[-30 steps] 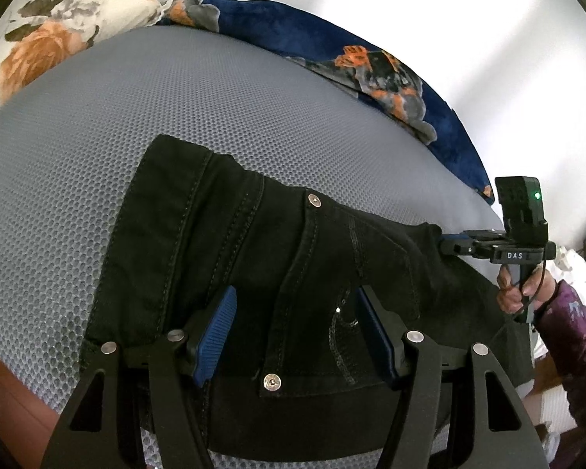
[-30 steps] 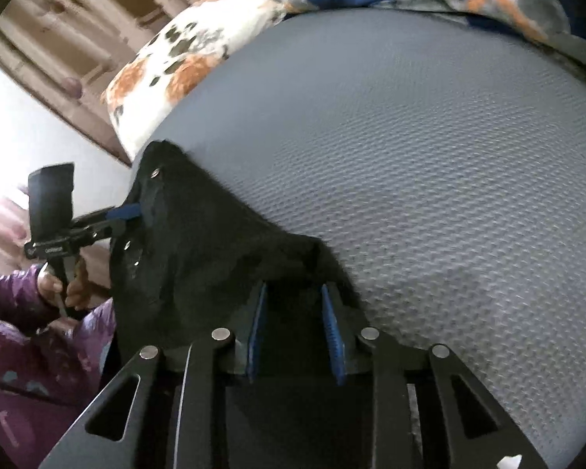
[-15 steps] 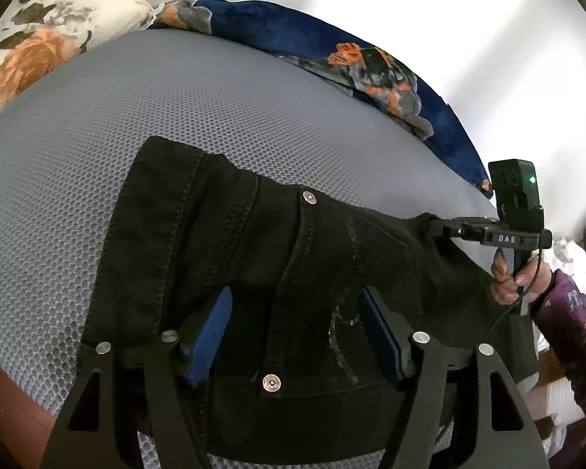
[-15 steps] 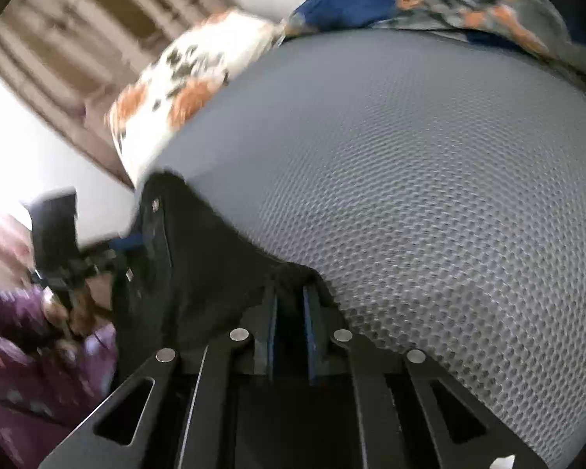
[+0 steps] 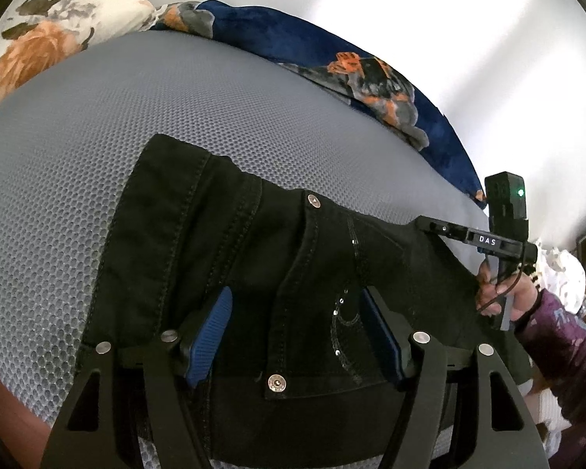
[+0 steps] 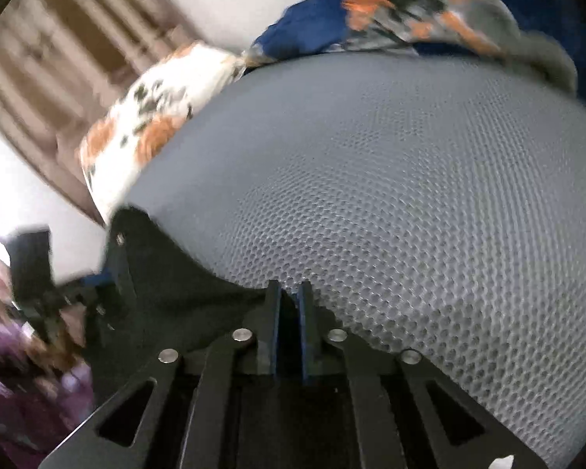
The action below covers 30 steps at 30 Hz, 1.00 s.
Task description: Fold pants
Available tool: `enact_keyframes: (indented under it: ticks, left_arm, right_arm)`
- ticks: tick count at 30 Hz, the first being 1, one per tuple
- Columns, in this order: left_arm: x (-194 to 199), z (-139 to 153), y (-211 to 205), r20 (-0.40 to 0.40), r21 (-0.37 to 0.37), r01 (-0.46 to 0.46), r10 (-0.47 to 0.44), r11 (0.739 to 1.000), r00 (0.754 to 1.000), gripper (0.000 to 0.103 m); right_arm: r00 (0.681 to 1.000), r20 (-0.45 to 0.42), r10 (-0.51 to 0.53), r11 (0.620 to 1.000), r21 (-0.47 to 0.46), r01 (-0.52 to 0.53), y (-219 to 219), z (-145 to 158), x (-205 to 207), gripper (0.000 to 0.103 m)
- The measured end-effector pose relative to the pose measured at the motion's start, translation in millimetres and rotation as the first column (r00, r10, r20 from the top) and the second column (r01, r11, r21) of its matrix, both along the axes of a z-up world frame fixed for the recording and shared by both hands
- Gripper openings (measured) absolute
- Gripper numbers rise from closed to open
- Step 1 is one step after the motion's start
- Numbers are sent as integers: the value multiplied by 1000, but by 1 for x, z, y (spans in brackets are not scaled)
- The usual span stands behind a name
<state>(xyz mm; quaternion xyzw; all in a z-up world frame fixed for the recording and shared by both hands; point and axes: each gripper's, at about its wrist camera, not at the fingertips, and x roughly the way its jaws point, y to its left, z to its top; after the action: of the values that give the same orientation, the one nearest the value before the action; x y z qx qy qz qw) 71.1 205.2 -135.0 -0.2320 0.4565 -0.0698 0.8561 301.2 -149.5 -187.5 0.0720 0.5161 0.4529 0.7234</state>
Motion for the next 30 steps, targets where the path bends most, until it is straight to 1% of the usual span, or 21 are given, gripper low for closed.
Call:
enact_keyframes:
  ticks: [2,3,4,5,7,9,10,11,12,13,14,16,20,21,23,25,26,27,28,30]
  left_arm:
    - [2,-1,1,-4,-19,-12,12,1000,1000,68]
    - [1,-1,2,-6,-24,-16,15,1000,1000,68]
    - [1,-2,3,-10,-27,-18,18,999,1000,68]
    - [2,-2,3,-11,-27,-18,18,999,1000,68]
    - [1,-3,2,-14,-21,-18,17,1000,1000,68]
    - [0,-3,3,-17,-24,-20,20,1000,1000,68]
    - [2,-3,2,-19,-28,-22,21,999,1000,68]
    - [3,-3,2,-21,-32,-24,23,999,1000,68]
    - [4,-3,2,-23,-36,-25,25,999,999,68]
    - [5,-4,3,-25,-38,-27,26,999,999,68]
    - [6,-4,3,-26,-36,-28,27,999,999,68]
    - [5,-4,2,-24,-33,-25,25,999,999,68]
    - [3,-5,2,-21,-28,-23,23,999,1000,68]
    - [4,-4,1,-24,-24,-23,23,999,999,68]
    - [5,-4,1,-29,-28,-25,24,999,999,68]
    - [7,-5,1,-31,-34,-28,27,999,999,68]
    - [7,-5,1,-31,-32,-29,28,999,999,68]
    - [8,-5,0,-33,-27,-28,28,999,999,69]
    - [9,-5,-1,-34,-23,-27,26,999,999,69]
    - [11,-4,-3,-34,-18,-24,23,1000,999,69]
  right_arm:
    - [995,9,-95,995,-2,95,-15,2,5,10]
    - [991,3,-135,991,24,135,-24,5,8,10]
    - [988,15,-157,987,42,156,-30,11,7,10]
    - [988,27,-149,987,68,147,-31,20,2,10]
    - [997,32,-71,993,96,68,-24,32,-13,10]
    - [997,47,57,995,80,-61,-4,37,-33,10]
    - [993,45,112,992,54,-114,7,35,-41,9]
    - [986,53,161,987,-7,-161,20,28,-49,9]
    - [983,56,176,983,-56,-173,27,22,-50,4]
    - [985,46,166,984,-78,-162,29,13,-47,0]
    - [990,26,142,989,-53,-141,26,9,-42,0]
    - [996,-54,75,997,40,-73,15,0,-28,0]
    - [986,-166,23,992,126,-2,0,-6,-19,0]
    - [983,-183,10,987,161,20,-4,-1,-20,10]
    - [990,-144,8,981,193,20,-9,14,-29,10]
    - [993,-121,-13,982,186,35,-10,19,-31,10]
    - [989,-138,-59,989,126,76,-9,9,-26,8]
    - [982,-164,-91,990,89,107,-10,0,-22,0]
    - [967,-226,-119,979,135,152,-17,-9,-17,0]
    - [932,-327,-156,956,186,225,-28,-18,-15,0]
